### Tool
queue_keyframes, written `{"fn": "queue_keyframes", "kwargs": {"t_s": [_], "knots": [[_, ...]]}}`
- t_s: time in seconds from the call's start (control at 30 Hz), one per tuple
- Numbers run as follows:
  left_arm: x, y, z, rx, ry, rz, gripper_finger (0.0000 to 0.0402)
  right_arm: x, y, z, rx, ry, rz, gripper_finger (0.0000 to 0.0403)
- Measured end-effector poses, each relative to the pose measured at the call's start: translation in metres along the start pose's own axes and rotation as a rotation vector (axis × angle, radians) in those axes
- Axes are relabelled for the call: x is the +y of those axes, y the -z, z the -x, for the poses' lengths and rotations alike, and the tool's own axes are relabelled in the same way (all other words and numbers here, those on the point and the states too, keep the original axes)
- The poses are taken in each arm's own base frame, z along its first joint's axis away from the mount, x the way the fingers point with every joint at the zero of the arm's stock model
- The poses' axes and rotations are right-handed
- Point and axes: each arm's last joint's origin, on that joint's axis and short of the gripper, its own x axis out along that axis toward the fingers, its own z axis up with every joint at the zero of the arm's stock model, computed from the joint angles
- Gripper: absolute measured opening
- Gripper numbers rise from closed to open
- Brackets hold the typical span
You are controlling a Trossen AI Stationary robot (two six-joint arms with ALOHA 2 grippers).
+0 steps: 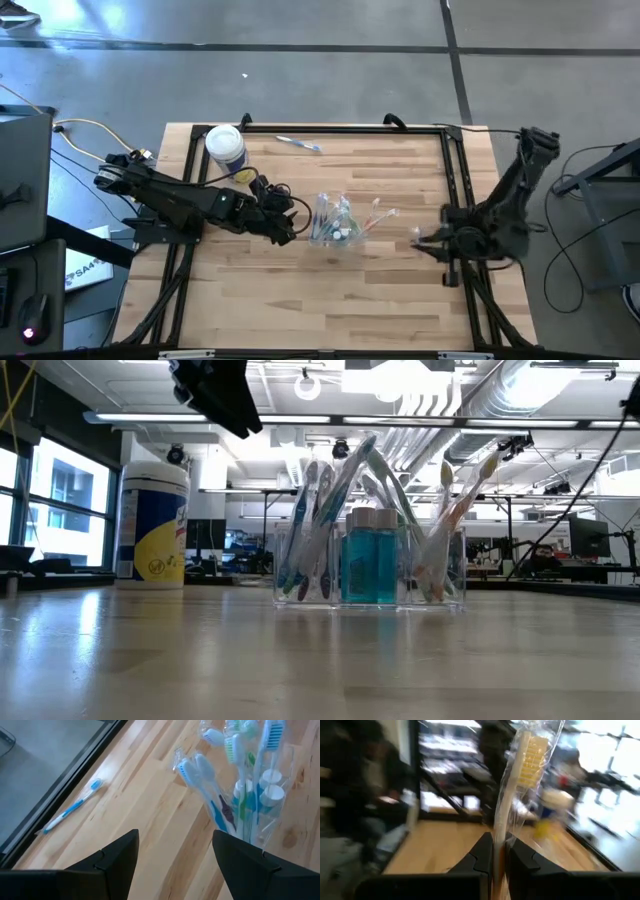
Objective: Pick & Place toothbrushing station
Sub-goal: Put the orange toothbrush into the transparent organizer
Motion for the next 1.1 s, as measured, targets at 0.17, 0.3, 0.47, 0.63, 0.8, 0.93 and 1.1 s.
{"fn": "queue_keyframes", "kwargs": {"t_s": [0.17,0.3,0.47,0.63,0.8,0.93,1.1], "knots": [[0.0,0.0,0.0,-0.002,0.001,0.0,0.025,-0.017,0.017,-0.02,-0.275,-0.226,0.004,0.0019],[-0.003,0.001,0.003,-0.005,0.011,-0.005,0.025,-0.039,0.045,-0.024,-0.382,-0.225,0.018,0.0019],[-0.008,0.003,0.007,-0.019,0.028,0.003,0.025,-0.062,0.067,-0.029,-0.448,-0.23,-0.034,0.0019],[-0.015,-0.001,0.013,-0.114,0.002,0.039,0.025,-0.074,0.076,-0.04,-0.437,-0.242,-0.052,0.0019],[-0.022,-0.002,0.019,-0.183,-0.002,0.065,0.025,-0.078,0.088,-0.053,-0.367,-0.205,-0.058,0.0019],[-0.025,-0.001,0.024,-0.214,-0.023,0.061,0.025,-0.079,0.096,-0.061,-0.356,-0.189,-0.068,0.0019],[-0.025,-0.002,0.024,-0.223,-0.019,0.071,0.025,-0.079,0.109,-0.073,-0.305,-0.179,-0.06,0.0019]]}}
